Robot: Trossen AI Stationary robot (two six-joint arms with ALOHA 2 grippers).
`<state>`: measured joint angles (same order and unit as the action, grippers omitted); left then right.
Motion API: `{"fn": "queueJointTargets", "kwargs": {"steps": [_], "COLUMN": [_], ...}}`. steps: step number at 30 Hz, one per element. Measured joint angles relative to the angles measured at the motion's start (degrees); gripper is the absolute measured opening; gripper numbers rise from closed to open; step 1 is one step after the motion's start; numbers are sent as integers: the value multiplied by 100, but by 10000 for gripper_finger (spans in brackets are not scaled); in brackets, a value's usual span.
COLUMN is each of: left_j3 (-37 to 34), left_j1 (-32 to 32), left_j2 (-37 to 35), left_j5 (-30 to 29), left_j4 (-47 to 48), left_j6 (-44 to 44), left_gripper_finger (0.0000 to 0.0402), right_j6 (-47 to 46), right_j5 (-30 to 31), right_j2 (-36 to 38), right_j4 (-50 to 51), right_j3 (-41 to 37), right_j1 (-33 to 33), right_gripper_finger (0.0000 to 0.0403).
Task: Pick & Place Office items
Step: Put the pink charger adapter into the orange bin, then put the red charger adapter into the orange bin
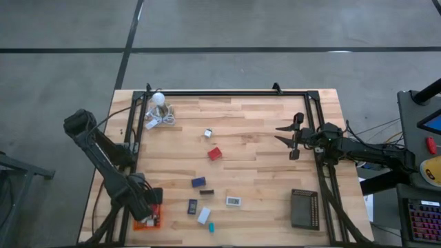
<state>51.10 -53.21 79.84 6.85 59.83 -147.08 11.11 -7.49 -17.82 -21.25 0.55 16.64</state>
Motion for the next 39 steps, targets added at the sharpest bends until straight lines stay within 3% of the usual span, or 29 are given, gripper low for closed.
{"fn": "queueJointTargets", "kwargs": {"steps": [9, 22, 33, 39], "left_j3": [-775, -849, -860, -860], "left_j1": [-13, -13, -13, -13], "left_j2": [-369, -405, -401, -401], "left_j5": [-20, -75, -114, -111], "left_j4": [-990, -1073, -1141, -1141], "left_j6": [-1, 47, 47, 48], "left_gripper_finger": [158, 160, 212, 221], "right_j6": [0, 0, 0, 0], "right_j5": [-1, 0, -2, -2], "right_j2": [1, 1, 1, 1], "right_j4": [1, 1, 0, -1], "right_j3": [-2, -2, -1, 0], "right_j1": [0, 0, 0, 0], "right_gripper_finger": [139, 139, 139, 139]}}
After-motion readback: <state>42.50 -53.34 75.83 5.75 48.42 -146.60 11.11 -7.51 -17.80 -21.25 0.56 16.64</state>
